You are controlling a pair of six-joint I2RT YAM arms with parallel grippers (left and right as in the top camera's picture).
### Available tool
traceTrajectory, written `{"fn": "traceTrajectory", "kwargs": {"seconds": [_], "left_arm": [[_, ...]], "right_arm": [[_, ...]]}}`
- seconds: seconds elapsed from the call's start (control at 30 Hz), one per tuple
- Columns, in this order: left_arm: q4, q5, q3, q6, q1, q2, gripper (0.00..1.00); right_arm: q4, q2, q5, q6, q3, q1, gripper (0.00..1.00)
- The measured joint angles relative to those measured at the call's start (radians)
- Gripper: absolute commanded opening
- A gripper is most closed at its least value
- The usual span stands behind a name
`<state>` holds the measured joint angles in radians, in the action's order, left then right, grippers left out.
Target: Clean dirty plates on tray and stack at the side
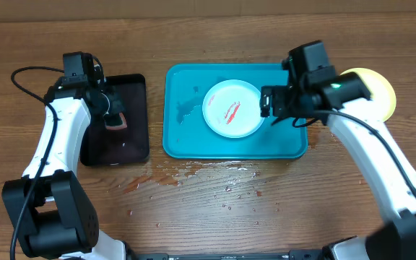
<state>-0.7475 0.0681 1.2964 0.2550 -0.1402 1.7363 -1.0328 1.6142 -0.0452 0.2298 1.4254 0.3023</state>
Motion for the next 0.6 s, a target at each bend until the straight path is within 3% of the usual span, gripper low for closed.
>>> {"fn": "traceTrajectory", "kwargs": {"seconds": [0.23, 0.47, 0.6], "left_arm": [[-0.025, 0.001, 0.000, 0.000, 0.000, 0.000, 0.04], [-0.039, 0.003, 0.000, 0.000, 0.000, 0.000, 0.04], [-0.050, 0.003, 0.000, 0.000, 0.000, 0.000, 0.04]], "right_arm": [[0.125, 0.180, 0.001, 0.038, -0.044, -0.006, 0.81], [0.195, 0.310, 0.001, 0.054, -0.045, -0.008, 0.49], [0.211, 0.357, 0.001, 0.059, -0.045, -0.008, 0.44]]}}
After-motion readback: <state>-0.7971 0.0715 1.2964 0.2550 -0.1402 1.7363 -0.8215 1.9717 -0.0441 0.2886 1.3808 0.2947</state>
